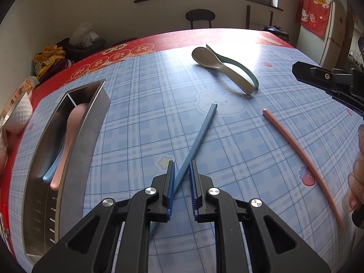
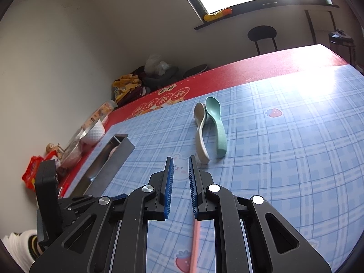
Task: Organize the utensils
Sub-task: 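Lower the left tool onto the blue chopstick and close on it, then lift the blue chopstick with the left tool while the right tool closes on a pink chopstick, then carry the blue chopstick into the caddy and open the left tool while the right tool lifts the pink chopstick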
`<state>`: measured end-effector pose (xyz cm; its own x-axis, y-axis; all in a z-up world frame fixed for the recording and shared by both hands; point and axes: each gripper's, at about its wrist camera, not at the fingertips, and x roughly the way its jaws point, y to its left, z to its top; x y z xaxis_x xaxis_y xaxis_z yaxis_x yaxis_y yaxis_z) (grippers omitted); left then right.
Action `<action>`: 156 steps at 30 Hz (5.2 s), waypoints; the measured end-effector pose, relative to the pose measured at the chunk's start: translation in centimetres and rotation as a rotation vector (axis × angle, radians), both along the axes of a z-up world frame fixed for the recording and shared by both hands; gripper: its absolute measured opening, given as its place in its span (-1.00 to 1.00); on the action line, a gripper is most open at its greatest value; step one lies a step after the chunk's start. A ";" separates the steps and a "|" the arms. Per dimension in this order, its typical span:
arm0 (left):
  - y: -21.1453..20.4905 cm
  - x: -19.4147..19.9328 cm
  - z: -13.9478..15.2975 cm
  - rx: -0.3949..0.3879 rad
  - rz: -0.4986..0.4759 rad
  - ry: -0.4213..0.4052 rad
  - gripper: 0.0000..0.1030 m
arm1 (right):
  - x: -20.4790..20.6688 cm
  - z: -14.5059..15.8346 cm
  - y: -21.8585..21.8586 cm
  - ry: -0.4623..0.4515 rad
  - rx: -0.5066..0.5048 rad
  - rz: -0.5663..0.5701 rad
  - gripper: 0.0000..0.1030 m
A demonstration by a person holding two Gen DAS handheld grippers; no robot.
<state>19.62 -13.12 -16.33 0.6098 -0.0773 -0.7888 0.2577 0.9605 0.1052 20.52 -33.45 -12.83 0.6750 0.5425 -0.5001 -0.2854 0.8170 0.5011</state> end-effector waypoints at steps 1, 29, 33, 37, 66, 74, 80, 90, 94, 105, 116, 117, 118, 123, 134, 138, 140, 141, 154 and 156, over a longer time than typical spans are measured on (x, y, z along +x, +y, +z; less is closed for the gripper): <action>-0.1 -0.1 0.0 0.005 -0.010 -0.004 -0.80 | 0.0 0.0 0.0 0.002 0.000 0.002 -0.71; 0.6 -0.1 -0.4 -0.063 -0.119 -0.016 -0.87 | 0.1 -0.9 2.2 0.026 -0.067 0.040 -0.71; 0.9 -0.1 -0.4 -0.070 -0.114 -0.020 -0.88 | 0.2 -1.3 2.4 0.040 -0.085 0.032 -0.71; 1.7 0.0 -0.2 -0.083 -0.071 -0.034 -0.89 | 0.4 -1.5 2.4 0.048 -0.091 0.029 -0.71; 3.7 -0.9 1.2 -0.214 -0.056 -0.096 -0.89 | -1.8 -1.9 2.7 0.167 -0.280 0.004 -0.71; 3.9 -1.0 1.3 -0.231 -0.067 -0.096 -0.89 | -4.4 -2.9 2.8 0.215 -0.356 -0.015 -0.60; 3.8 -1.1 1.4 -0.229 -0.068 -0.104 -0.89 | -5.3 -3.2 3.5 0.230 -0.403 -0.007 -0.60; 3.7 -1.2 1.4 -0.224 -0.066 -0.105 -0.89 | -6.0 -3.4 5.2 0.185 -0.539 -0.015 -0.60; 3.7 -1.2 1.4 -0.224 -0.065 -0.106 -0.89 | -6.5 -3.4 5.1 0.168 -0.540 -0.018 -0.62; 3.8 -1.2 1.4 -0.224 -0.067 -0.105 -0.88 | -5.9 -3.5 4.4 0.167 -0.488 -0.022 -0.83; 3.8 -1.2 1.3 -0.226 -0.064 -0.106 -0.89 | -4.9 -2.4 4.1 0.143 -0.300 -0.053 -0.88; 3.8 -1.2 1.3 -0.227 -0.064 -0.106 -0.89 | -4.8 -2.1 4.3 0.129 -0.271 -0.048 -0.88; 3.8 -1.2 1.3 -0.226 -0.064 -0.106 -0.89 | -4.7 -1.7 4.5 0.113 -0.237 -0.042 -0.88; 3.9 -1.0 1.3 -0.228 -0.056 -0.102 -0.89 | -3.6 -0.5 6.1 0.047 -0.093 -0.043 -0.88; 5.0 -1.8 2.2 -0.272 -0.054 -0.106 -0.89 | -2.0 -1.4 6.7 -0.010 0.072 -0.096 -0.88; 5.4 -2.5 3.3 -0.286 -0.071 -0.086 -0.89 | -2.1 -1.8 5.8 -0.001 0.126 -0.090 -0.88; 5.9 -2.8 4.2 -0.299 -0.078 -0.086 -0.89 | -2.2 -1.8 5.6 -0.007 0.135 -0.084 -0.88; 6.4 -2.9 4.7 -0.306 -0.083 -0.084 -0.89 | -2.3 -1.7 5.6 -0.009 0.138 -0.082 -0.88; 15.7 2.7 6.0 -0.303 0.098 0.036 -0.89 | -2.8 -1.7 5.2 -0.017 0.160 -0.071 -0.88; 15.8 3.1 5.3 -0.279 0.107 0.054 -0.89 | -2.8 -1.7 5.2 -0.018 0.161 -0.072 -0.88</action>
